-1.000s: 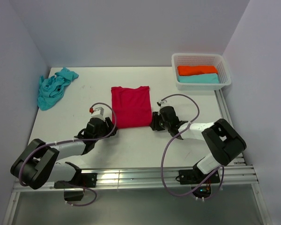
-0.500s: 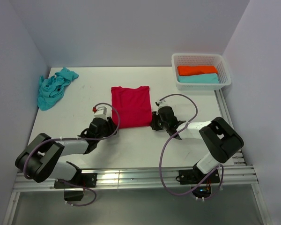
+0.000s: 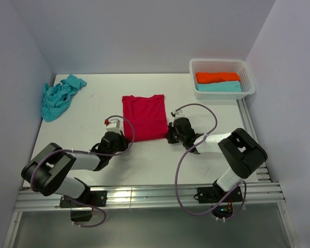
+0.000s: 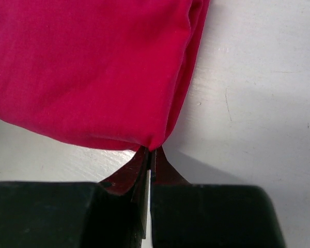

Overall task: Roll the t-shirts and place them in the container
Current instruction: Roll the tshirt

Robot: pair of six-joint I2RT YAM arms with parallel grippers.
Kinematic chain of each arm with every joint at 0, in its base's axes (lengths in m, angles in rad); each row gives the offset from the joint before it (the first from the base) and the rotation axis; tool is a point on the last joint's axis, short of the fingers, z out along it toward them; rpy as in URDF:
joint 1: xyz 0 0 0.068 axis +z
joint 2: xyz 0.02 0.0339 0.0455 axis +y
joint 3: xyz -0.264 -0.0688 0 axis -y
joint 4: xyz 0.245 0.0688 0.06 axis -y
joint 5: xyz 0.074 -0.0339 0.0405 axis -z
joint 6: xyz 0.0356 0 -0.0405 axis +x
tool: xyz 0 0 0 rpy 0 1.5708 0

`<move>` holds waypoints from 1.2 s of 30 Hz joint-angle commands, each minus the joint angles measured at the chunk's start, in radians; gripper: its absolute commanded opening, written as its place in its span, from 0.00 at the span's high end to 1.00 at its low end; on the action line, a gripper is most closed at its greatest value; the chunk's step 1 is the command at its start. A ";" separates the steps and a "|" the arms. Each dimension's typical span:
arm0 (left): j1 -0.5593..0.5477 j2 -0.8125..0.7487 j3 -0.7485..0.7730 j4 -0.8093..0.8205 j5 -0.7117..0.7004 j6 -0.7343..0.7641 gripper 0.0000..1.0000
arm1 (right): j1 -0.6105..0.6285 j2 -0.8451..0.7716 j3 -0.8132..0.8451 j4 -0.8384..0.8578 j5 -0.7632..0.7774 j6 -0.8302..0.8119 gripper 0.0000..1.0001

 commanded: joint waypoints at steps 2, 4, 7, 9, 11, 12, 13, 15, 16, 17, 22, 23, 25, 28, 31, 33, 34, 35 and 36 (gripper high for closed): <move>-0.016 -0.087 -0.017 -0.066 0.007 -0.024 1.00 | 0.011 -0.062 -0.011 -0.075 0.016 0.026 1.00; -0.027 -0.125 -0.015 -0.135 0.009 -0.039 1.00 | 0.013 -0.094 -0.007 -0.137 -0.001 0.041 1.00; -0.053 -0.214 -0.017 -0.229 0.001 -0.075 1.00 | 0.021 -0.140 0.004 -0.247 -0.004 0.084 1.00; -0.071 -0.281 -0.021 -0.304 -0.008 -0.107 1.00 | 0.027 -0.198 -0.004 -0.299 -0.032 0.099 1.00; -0.094 -0.337 -0.021 -0.356 -0.005 -0.131 1.00 | 0.036 -0.245 -0.019 -0.332 -0.046 0.125 1.00; -0.102 -0.354 -0.018 -0.381 -0.003 -0.159 1.00 | 0.041 -0.289 -0.022 -0.374 -0.038 0.137 1.00; -0.114 -0.369 -0.017 -0.442 0.000 -0.173 1.00 | 0.051 -0.308 -0.021 -0.410 -0.031 0.150 1.00; -0.127 -0.409 -0.012 -0.496 0.015 -0.214 1.00 | 0.054 -0.357 -0.024 -0.479 -0.044 0.174 1.00; -0.137 -0.421 -0.012 -0.537 0.035 -0.227 1.00 | 0.053 -0.372 -0.021 -0.508 -0.044 0.180 1.00; -0.140 -0.447 -0.009 -0.569 0.039 -0.242 1.00 | 0.053 -0.384 -0.019 -0.540 -0.038 0.199 1.00; -0.153 -0.558 0.016 -0.749 0.088 -0.342 1.00 | 0.053 -0.506 -0.037 -0.689 -0.070 0.213 1.00; -0.151 -0.571 0.025 -0.769 0.099 -0.342 1.00 | 0.053 -0.525 -0.037 -0.689 -0.072 0.216 1.00; -0.151 -0.590 0.061 -0.820 0.110 -0.360 1.00 | 0.053 -0.572 -0.036 -0.741 -0.086 0.225 1.00; -0.151 -0.607 0.114 -0.895 0.132 -0.371 1.00 | 0.053 -0.616 -0.030 -0.783 -0.119 0.228 1.00; -0.151 -0.598 0.152 -0.927 0.151 -0.365 1.00 | 0.053 -0.621 -0.007 -0.812 -0.139 0.220 1.00; -0.150 -0.576 0.181 -0.947 0.150 -0.354 0.99 | 0.051 -0.613 0.016 -0.826 -0.149 0.216 1.00; -0.150 -0.553 0.193 -0.953 0.153 -0.349 1.00 | 0.048 -0.609 0.027 -0.835 -0.147 0.216 1.00; -0.148 -0.541 0.207 -0.961 0.158 -0.343 1.00 | 0.045 -0.602 0.038 -0.846 -0.153 0.214 1.00; -0.143 -0.529 0.235 -0.976 0.165 -0.331 1.00 | 0.028 -0.590 0.060 -0.847 -0.164 0.213 1.00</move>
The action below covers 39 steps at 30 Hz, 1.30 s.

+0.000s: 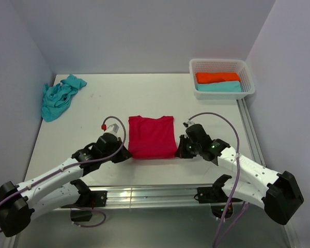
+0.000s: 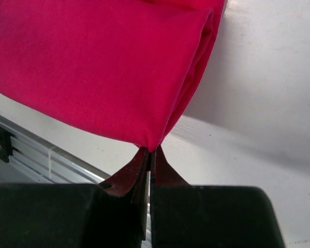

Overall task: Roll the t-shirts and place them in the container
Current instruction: Roll the tshirt

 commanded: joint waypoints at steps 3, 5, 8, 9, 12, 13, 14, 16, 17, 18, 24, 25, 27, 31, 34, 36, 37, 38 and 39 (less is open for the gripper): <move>0.025 0.071 0.125 -0.079 0.027 0.040 1.00 | -0.054 0.039 0.116 -0.050 -0.059 -0.016 1.00; 0.062 0.089 0.143 -0.076 0.081 0.058 1.00 | -0.091 0.065 0.137 -0.053 -0.083 -0.032 1.00; 0.146 0.126 0.162 -0.052 0.190 0.084 1.00 | -0.131 0.114 0.191 -0.070 -0.103 -0.058 1.00; 0.193 0.140 0.171 -0.050 0.208 0.092 1.00 | -0.142 0.128 0.215 -0.074 -0.114 -0.066 1.00; 0.255 0.223 0.234 -0.073 0.266 0.138 1.00 | -0.174 0.177 0.260 -0.078 -0.143 -0.084 1.00; 0.267 0.267 0.254 -0.079 0.279 0.150 1.00 | -0.183 0.189 0.272 -0.078 -0.148 -0.087 1.00; 0.276 0.290 0.290 -0.092 0.305 0.170 1.00 | -0.197 0.218 0.284 -0.081 -0.152 -0.089 1.00; 0.307 0.357 0.323 -0.099 0.335 0.184 1.00 | -0.208 0.252 0.327 -0.091 -0.159 -0.098 1.00; 0.316 0.379 0.352 -0.099 0.366 0.199 1.00 | -0.212 0.284 0.341 -0.091 -0.165 -0.101 1.00; 0.335 0.399 0.366 -0.099 0.374 0.206 1.00 | -0.224 0.301 0.360 -0.090 -0.171 -0.104 1.00; 0.378 0.545 0.450 -0.107 0.434 0.253 1.00 | -0.269 0.418 0.429 -0.084 -0.197 -0.116 1.00; 0.384 0.575 0.461 -0.109 0.438 0.259 1.00 | -0.274 0.431 0.438 -0.082 -0.197 -0.118 1.00; 0.396 0.603 0.485 -0.115 0.443 0.272 1.00 | -0.281 0.468 0.453 -0.078 -0.203 -0.121 1.00; 0.416 0.686 0.527 -0.132 0.449 0.293 1.00 | -0.298 0.522 0.467 -0.058 -0.215 -0.119 1.00; 0.427 0.727 0.553 -0.130 0.457 0.304 1.00 | -0.300 0.566 0.484 -0.052 -0.212 -0.124 1.00; 0.428 0.752 0.574 -0.139 0.458 0.314 1.00 | -0.301 0.594 0.489 -0.051 -0.203 -0.124 1.00; 0.431 0.775 0.585 -0.145 0.457 0.318 1.00 | -0.303 0.609 0.487 -0.050 -0.203 -0.124 1.00; 0.430 0.783 0.588 -0.145 0.458 0.321 1.00 | -0.306 0.619 0.486 -0.050 -0.203 -0.124 1.00; 0.433 0.793 0.591 -0.150 0.455 0.321 1.00 | -0.306 0.626 0.486 -0.050 -0.200 -0.125 1.00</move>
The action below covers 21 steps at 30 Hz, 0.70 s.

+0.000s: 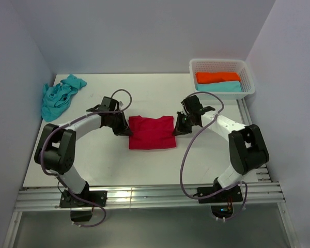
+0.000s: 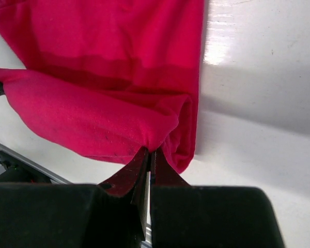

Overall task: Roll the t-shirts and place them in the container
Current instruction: Roll the tshirt

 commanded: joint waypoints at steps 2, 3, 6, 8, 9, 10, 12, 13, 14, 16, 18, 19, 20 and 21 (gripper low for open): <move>0.013 0.052 0.051 -0.024 -0.001 0.049 1.00 | -0.015 0.048 0.030 0.014 0.010 -0.019 1.00; 0.014 0.072 0.054 -0.029 -0.001 0.049 1.00 | -0.018 0.055 0.030 0.017 0.012 -0.021 1.00; 0.016 0.100 0.060 -0.023 -0.003 0.054 1.00 | -0.020 0.074 0.020 0.034 0.012 -0.015 1.00; 0.016 0.104 0.066 -0.017 -0.004 0.054 0.97 | -0.023 0.077 0.016 0.051 0.009 -0.010 0.98; 0.018 0.106 0.068 -0.012 0.003 0.054 0.96 | -0.023 0.078 0.019 0.052 0.010 -0.004 0.97; 0.019 0.106 0.075 -0.006 0.007 0.051 0.96 | -0.024 0.080 0.020 0.054 0.010 -0.001 0.95; 0.022 0.109 0.088 -0.006 0.016 0.049 0.91 | -0.026 0.081 0.037 0.054 0.007 0.002 0.87; 0.021 0.109 0.101 -0.007 0.019 0.046 0.90 | -0.026 0.080 0.042 0.051 0.010 0.005 0.85; 0.022 0.111 0.107 -0.009 0.020 0.046 0.88 | -0.026 0.080 0.054 0.049 0.013 0.007 0.83; 0.022 0.106 0.126 -0.013 0.030 0.046 0.84 | -0.029 0.080 0.068 0.042 0.016 0.008 0.80; 0.024 0.100 0.143 -0.023 0.042 0.046 0.77 | -0.031 0.078 0.089 0.023 0.019 0.008 0.69; 0.025 0.095 0.147 -0.024 0.042 0.046 0.73 | -0.032 0.078 0.096 0.023 0.018 0.010 0.68; 0.027 0.091 0.150 -0.030 0.039 0.043 0.66 | -0.037 0.075 0.106 0.016 0.018 0.010 0.63; 0.027 0.082 0.155 -0.033 0.039 0.042 0.63 | -0.038 0.071 0.111 0.013 0.018 0.010 0.60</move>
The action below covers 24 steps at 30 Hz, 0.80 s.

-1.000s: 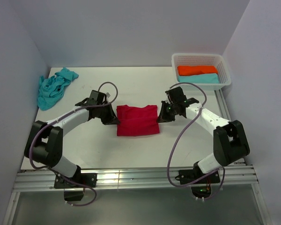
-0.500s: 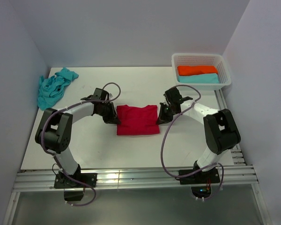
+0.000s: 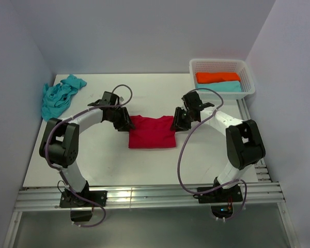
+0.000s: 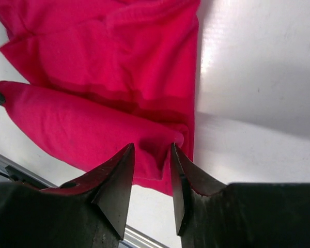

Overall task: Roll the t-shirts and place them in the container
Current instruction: Roll the tshirt

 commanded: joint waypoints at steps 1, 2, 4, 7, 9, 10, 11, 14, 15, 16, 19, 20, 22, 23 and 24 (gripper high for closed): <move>0.009 -0.026 0.052 -0.009 0.017 0.019 0.61 | -0.016 -0.016 0.058 -0.017 0.012 0.001 0.58; 0.012 -0.029 0.055 -0.017 0.023 0.015 0.59 | -0.021 -0.022 0.069 -0.020 0.012 -0.002 0.57; 0.017 -0.029 0.069 -0.023 0.028 0.014 0.59 | -0.024 -0.035 0.078 -0.024 0.011 -0.007 0.55; 0.025 -0.035 0.083 -0.034 0.026 0.012 0.57 | -0.033 -0.047 0.106 -0.046 0.011 -0.011 0.55; 0.032 -0.043 0.090 -0.040 0.019 0.011 0.57 | -0.038 -0.056 0.115 -0.055 0.011 -0.022 0.55; 0.035 -0.045 0.100 -0.055 0.017 0.011 0.57 | -0.036 -0.065 0.120 -0.061 0.017 -0.025 0.54; 0.041 -0.049 0.106 -0.064 0.013 0.012 0.57 | -0.038 -0.071 0.121 -0.064 0.014 -0.028 0.53; 0.051 -0.066 0.135 -0.141 -0.049 0.025 0.57 | -0.038 -0.094 0.120 -0.069 0.002 -0.030 0.68; 0.052 -0.077 0.141 -0.155 -0.064 0.028 0.58 | -0.039 -0.099 0.118 -0.067 -0.006 -0.031 0.72; 0.054 -0.087 0.138 -0.162 -0.073 0.031 0.58 | -0.039 -0.105 0.114 -0.063 -0.012 -0.031 0.73; 0.057 -0.133 0.106 -0.133 -0.031 0.019 0.60 | -0.038 -0.096 0.112 -0.069 -0.043 -0.033 0.91; 0.057 -0.143 0.094 -0.124 -0.006 0.011 0.64 | -0.038 -0.090 0.109 -0.067 -0.049 -0.036 0.95; 0.055 -0.169 0.049 -0.098 0.043 -0.011 0.68 | -0.038 -0.084 0.097 -0.057 -0.060 -0.036 1.00; 0.054 -0.179 0.031 -0.063 0.055 -0.020 0.70 | -0.038 -0.079 0.092 -0.052 -0.066 -0.033 1.00; 0.051 -0.198 -0.003 -0.046 0.068 -0.029 0.71 | -0.038 -0.075 0.089 -0.048 -0.084 -0.031 1.00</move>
